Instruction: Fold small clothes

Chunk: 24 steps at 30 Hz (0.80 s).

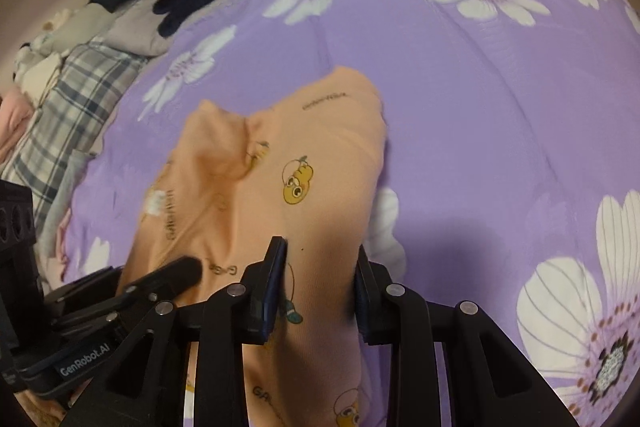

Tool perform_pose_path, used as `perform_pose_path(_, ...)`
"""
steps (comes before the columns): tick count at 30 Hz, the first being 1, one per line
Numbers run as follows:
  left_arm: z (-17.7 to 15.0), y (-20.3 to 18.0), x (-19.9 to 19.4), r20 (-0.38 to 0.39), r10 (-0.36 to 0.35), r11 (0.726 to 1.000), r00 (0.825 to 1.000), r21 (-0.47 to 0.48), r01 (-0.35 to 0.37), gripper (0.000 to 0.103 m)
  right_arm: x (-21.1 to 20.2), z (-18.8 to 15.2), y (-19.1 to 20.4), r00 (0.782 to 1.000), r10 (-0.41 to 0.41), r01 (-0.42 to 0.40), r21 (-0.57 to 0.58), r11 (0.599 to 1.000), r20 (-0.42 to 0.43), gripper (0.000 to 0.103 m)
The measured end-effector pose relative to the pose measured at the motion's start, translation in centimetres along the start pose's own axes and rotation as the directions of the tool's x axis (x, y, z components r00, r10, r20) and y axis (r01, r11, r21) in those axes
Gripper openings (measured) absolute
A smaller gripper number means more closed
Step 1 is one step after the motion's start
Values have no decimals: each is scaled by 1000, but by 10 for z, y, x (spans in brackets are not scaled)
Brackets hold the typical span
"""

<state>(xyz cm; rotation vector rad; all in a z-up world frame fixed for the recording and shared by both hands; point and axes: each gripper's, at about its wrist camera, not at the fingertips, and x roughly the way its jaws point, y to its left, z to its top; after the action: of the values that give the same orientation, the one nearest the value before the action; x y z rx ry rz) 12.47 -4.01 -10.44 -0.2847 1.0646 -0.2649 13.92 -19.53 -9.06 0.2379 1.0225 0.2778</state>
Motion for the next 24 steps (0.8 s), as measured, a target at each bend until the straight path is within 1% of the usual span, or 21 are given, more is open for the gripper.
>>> perform_pose_path(1, 0, 3, -2, -1, -2, 1000, 1000, -17, 2, 41, 0, 0, -1, 1000, 3, -3, 5, 1000, -4, 30)
perform_pose_path(3, 1, 7, -7, 1, -13, 999, 1000, -41, 13, 42, -1, 0, 0, 1000, -9, 9, -3, 1000, -17, 35)
perform_pose_path(4, 1, 7, -13, 6, -5, 999, 1000, -47, 5, 45, -4, 0, 2, 1000, -20, 20, -14, 1000, -14, 37)
perform_pose_path(5, 2, 8, -20, 17, 13, 999, 1000, -46, -12, 52, -9, 0, 4, 999, -38, 38, -25, 999, -5, 40)
perform_pose_path(6, 2, 7, -27, 33, 33, 999, 999, -41, -32, 57, -13, 0, 5, 998, -55, 55, -36, 998, 5, 45)
perform_pose_path(7, 3, 6, -33, 47, 52, 998, 998, -36, -50, 67, -19, 0, 7, 997, -73, 74, -48, 996, 18, 49)
perform_pose_path(8, 3, 5, -42, 68, 75, 997, 995, -30, -73, 72, -26, 0, 9, 995, -92, 94, -58, 994, 35, 61)
perform_pose_path(9, 3, 4, -56, 98, 94, 995, 991, -25, -92, 72, -33, -1, 10, 993, -108, 111, -64, 992, 54, 66)
perform_pose_path(10, 4, 5, -64, 121, 99, 995, 988, -23, -97, 76, -44, -2, 11, 989, -122, 128, -69, 989, 86, 72)
perform_pose_path(11, 4, 5, -74, 143, 103, 995, 984, -23, -101, 82, -54, -2, 13, 985, -132, 140, -71, 988, 107, 75)
perform_pose_path(12, 3, 4, -89, 180, 106, 994, 978, -26, -103, 85, -59, -2, 14, 983, -143, 152, -72, 986, 117, 76)
perform_pose_path(16, -3, -3, -124, 263, 102, 995, 959, -14, -102, 103, -93, -7, 26, 964, -187, 208, -100, 973, 190, 80)
perform_pose_path(18, -8, -9, -134, 272, 103, 994, 957, -1, -106, 102, -110, -11, 31, 954, -188, 219, -110, 970, 235, 86)
perform_pose_path(21, -17, -18, -141, 270, 84, 996, 959, 10, -90, 102, -124, -14, 34, 949, -170, 205, -107, 973, 266, 87)
perform_pose_path(24, -26, -27, -143, 257, 57, 998, 965, 22, -65, 102, -127, -16, 38, 947, -162, 200, -116, 973, 278, 87)
